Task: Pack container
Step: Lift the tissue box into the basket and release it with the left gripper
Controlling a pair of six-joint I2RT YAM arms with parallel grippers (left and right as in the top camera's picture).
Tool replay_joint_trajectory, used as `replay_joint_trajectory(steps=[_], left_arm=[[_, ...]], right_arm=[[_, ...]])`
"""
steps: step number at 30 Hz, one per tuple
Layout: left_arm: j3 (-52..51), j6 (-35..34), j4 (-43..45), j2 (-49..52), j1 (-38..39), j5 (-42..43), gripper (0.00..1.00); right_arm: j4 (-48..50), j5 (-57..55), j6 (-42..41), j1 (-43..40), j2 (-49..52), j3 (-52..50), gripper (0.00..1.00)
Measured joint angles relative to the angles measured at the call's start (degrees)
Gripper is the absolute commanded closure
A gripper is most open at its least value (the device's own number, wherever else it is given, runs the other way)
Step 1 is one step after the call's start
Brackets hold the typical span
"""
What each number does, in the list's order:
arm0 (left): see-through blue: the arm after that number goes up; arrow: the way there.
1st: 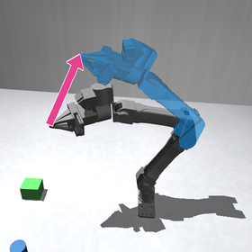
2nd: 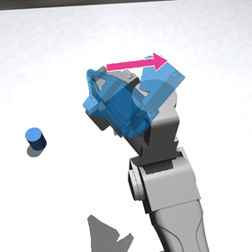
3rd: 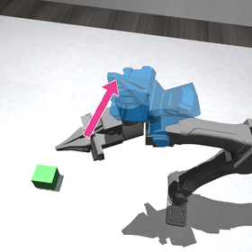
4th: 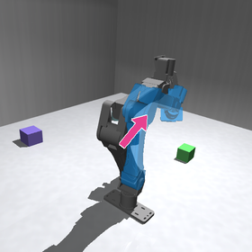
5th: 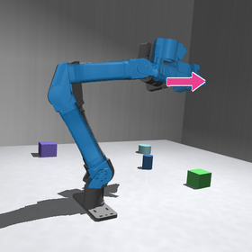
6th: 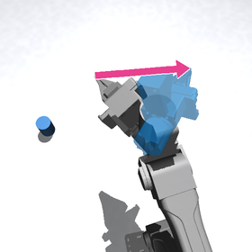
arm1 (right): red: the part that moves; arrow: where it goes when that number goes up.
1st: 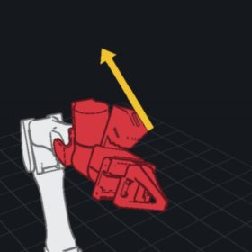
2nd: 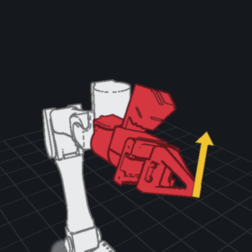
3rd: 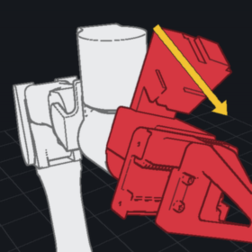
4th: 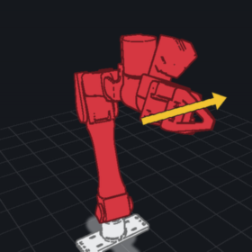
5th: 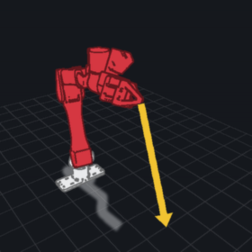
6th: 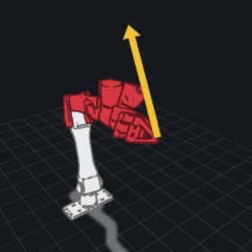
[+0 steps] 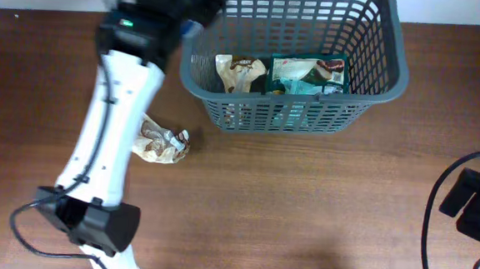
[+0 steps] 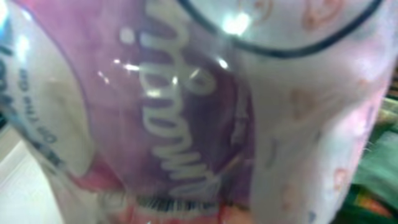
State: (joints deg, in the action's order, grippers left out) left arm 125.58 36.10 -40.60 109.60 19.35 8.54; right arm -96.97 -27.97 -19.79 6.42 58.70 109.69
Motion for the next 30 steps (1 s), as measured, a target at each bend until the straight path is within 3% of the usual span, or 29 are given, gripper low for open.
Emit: replay_joint_trajectory(steps=[7, 8, 9, 11, 12, 24, 27, 30], left_arm=[[0.0, 10.49, -9.99, 0.81, 9.07, 0.79, 0.96], [0.0, 11.08, -10.78, 1.33, 9.46, 0.94, 0.72], [0.0, 11.63, -11.5, 2.14, 9.64, 1.01, 0.41], [0.0, 12.44, -11.96, 3.96, 9.46, 0.92, 0.07], [0.0, 12.52, -11.96, 4.92, 9.33, 0.87, 0.0], [2.32, 8.96, -5.44, 9.97, 8.41, -0.72, 0.0], [6.51, 3.74, -5.11, 9.75, 8.31, -8.63, 0.01], [10.4, -5.33, -5.9, 7.85, 6.75, -21.73, 0.01]], right_arm=[[0.0, 1.66, 0.11, 0.0, 0.0, -0.02, 0.01], [0.0, 1.86, 0.15, 0.0, 0.0, -0.02, 0.01], [0.0, 2.19, 0.13, 0.0, 0.0, -0.04, 0.01], [0.0, 2.54, 0.17, 0.0, 0.0, -0.04, 0.01], [0.0, 2.71, 0.2, 0.0, 0.0, -0.04, 0.01], [0.0, 3.69, 0.28, 0.0, 0.0, -0.04, 0.01], [0.0, 3.69, 0.33, 0.0, 0.0, -0.04, 0.01], [0.0, 3.69, 0.33, 0.0, 0.0, -0.04, 0.01]])
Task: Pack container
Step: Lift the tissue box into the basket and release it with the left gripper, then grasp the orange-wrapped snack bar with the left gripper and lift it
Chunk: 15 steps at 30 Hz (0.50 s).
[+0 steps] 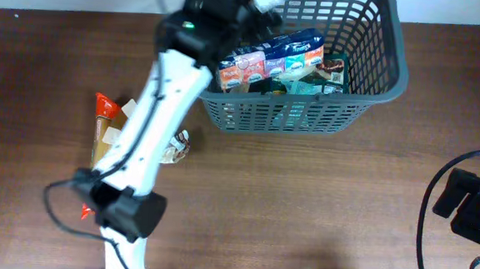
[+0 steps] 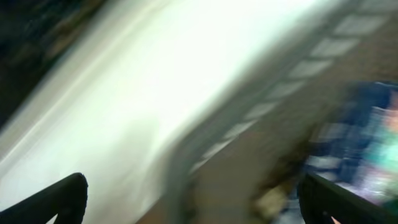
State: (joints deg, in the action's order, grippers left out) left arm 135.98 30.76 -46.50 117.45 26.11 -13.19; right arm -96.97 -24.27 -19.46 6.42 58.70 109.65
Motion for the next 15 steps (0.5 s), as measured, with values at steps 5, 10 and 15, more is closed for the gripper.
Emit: replay_joint_trajectory(steps=[5, 10, 15], left_arm=[[2.54, -14.75, -12.33, -6.99, -13.38, -9.49, 0.01], [1.29, -21.49, -25.88, -7.89, -29.03, -3.72, 0.06], [-5.22, -20.76, -30.71, -4.74, -35.36, 3.1, 0.06]], right_arm=[[0.0, 0.04, 0.31, 0.0, 0.0, 0.0, 0.01], [0.02, 0.2, 0.44, 0.0, 0.0, 0.0, 0.01], [0.0, 0.2, 0.44, 0.0, 0.0, 0.0, 0.01]])
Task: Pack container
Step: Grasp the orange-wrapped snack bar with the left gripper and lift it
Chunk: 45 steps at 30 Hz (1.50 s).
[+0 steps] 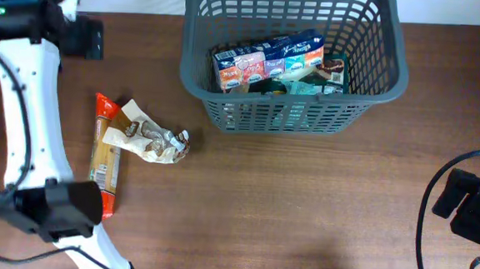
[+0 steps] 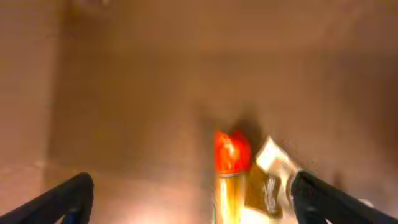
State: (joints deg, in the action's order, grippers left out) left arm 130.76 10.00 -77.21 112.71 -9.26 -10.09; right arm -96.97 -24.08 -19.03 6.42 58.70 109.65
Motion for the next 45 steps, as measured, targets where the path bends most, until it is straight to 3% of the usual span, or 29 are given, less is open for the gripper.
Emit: replay_joint_trajectory(steps=[10, 20, 32, 33, 34, 37, 39, 41, 42, 45], left_arm=[[-19.1, 8.11, -5.05, 1.31, -0.55, 3.28, 0.04], [-38.21, 11.87, 7.78, 1.36, -8.37, 6.36, 0.04], [-55.47, 17.42, 24.26, 1.36, -8.59, 13.33, 0.04], [-56.22, 17.51, 25.46, 1.09, -8.52, 13.25, 0.08], [-57.05, 17.44, 26.6, 0.61, -8.52, 13.27, 0.18], [-58.99, 17.57, 30.01, -0.37, -8.57, 12.85, 0.57], [-59.39, 17.59, 31.45, -0.48, -8.85, 12.44, 0.7], [-59.6, 17.62, 31.76, -0.61, -8.98, 12.74, 0.94], [-59.65, 17.42, 31.85, -0.66, -8.98, 13.0, 0.99], [-59.65, 18.05, 31.58, -1.79, -8.92, 13.46, 0.98]], right_arm=[[0.0, 0.02, 0.0, 0.0, 0.0, 0.0, 0.01], [0.0, 0.0, 0.0, 0.0, 0.02, 0.0, 0.01], [0.0, -0.02, -0.02, 0.0, 4.35, 0.0, 0.01], [0.0, 0.0, 0.0, 0.0, 4.74, 0.0, 0.01], [0.0, 0.0, 0.02, 0.0, 5.03, 0.0, 0.01], [0.0, 0.0, 0.02, 0.0, 5.22, -0.02, 0.01], [0.0, -0.02, 0.02, 0.0, 5.05, -0.02, 0.01], [0.0, 0.0, 0.0, 0.0, 4.9, -0.02, 0.01], [0.0, -0.02, 0.0, 0.0, 4.9, 0.0, 0.01], [0.0, -0.02, 0.0, 0.0, 4.9, 0.0, 0.01]])
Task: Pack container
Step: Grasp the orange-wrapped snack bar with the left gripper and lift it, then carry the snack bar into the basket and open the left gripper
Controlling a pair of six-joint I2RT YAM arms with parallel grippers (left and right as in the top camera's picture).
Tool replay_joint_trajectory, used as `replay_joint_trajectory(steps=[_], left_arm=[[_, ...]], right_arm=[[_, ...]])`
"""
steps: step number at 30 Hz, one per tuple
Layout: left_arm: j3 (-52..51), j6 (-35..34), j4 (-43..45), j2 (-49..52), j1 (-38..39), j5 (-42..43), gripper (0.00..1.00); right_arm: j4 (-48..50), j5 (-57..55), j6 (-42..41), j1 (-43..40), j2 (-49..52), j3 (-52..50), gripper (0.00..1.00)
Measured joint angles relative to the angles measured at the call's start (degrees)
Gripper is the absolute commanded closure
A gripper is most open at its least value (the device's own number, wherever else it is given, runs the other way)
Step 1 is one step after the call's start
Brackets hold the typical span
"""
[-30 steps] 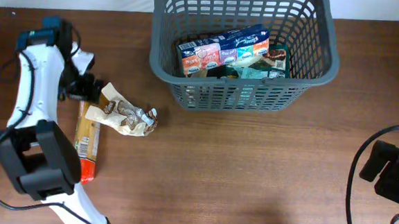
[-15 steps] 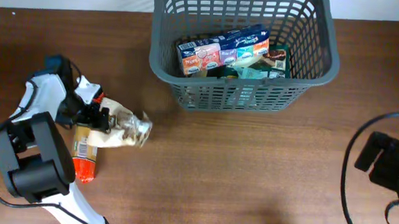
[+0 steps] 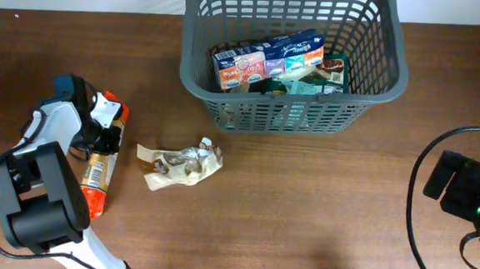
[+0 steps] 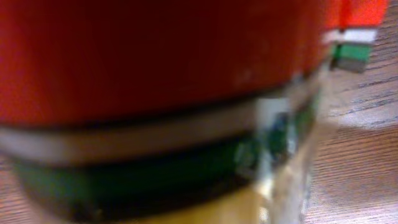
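A long packet with a red end and a yellow body (image 3: pixel 96 172) lies on the table at the left. My left gripper (image 3: pixel 99 124) is down on its red end. That packet (image 4: pixel 155 62) fills the left wrist view, blurred and very close; no finger shows at the frame's lower corners, so the jaws are closed in on it. A crumpled brown-and-white snack wrapper (image 3: pixel 180 164) lies to the right of it. The grey basket (image 3: pixel 399 52) at the back holds a row of tissue packs (image 3: pixel 270 57) and a green packet (image 3: pixel 310 82). My right gripper is out of view.
The right arm's dark body and cable (image 3: pixel 461 198) stand at the right edge of the table. A white wall runs along the table's far edge behind the basket.
My left gripper was open, high over the table's back left corner; now it is down on the packet's red end. The snack wrapper lies further right, away from the packet.
My left gripper held the tissue packs at the basket's left rim. Then the packs lay in the basket with the gripper open above them. Then the gripper was open over the back left of the table, and now it is shut on the long packet.
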State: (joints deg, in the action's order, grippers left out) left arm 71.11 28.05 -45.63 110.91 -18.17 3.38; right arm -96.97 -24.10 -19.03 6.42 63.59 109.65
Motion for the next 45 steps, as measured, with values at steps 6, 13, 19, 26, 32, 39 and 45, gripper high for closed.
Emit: replay_joint_trajectory(steps=[6, 13, 19, 26, 32, 39, 45], left_arm=[[2.27, -0.35, -3.87, 0.7, 0.07, 0.35, 0.98], [23.74, -1.27, -17.99, 2.58, 2.67, 0.74, 0.98], [53.37, -1.51, -12.31, 1.9, 8.79, 1.49, 0.99], [62.77, 1.46, 0.13, 0.61, 17.75, 10.1, 0.99], [62.77, 6.95, 1.25, 1.11, 30.49, 17.38, 0.99], [62.77, 16.83, -3.15, 1.29, 46.93, 13.18, 0.99], [62.77, 21.31, -11.96, 3.82, 51.82, 8.94, 0.99]], right_arm=[[0.0, 0.02, 0.02, 0.0, 0.0, 0.0, 0.01], [0.0, 0.0, 0.04, 0.0, 0.0, -0.09, 0.01], [0.0, 0.0, 0.04, 0.0, 0.0, -0.07, 0.01], [0.02, 0.0, 0.04, 0.0, 0.0, -0.07, 0.01], [0.0, 0.0, 0.0, 0.0, 0.0, -0.07, 0.01], [0.0, 0.0, 0.0, 0.0, 0.0, -0.07, 0.01], [0.0, 0.02, 0.0, 0.0, 0.0, -0.07, 0.01]])
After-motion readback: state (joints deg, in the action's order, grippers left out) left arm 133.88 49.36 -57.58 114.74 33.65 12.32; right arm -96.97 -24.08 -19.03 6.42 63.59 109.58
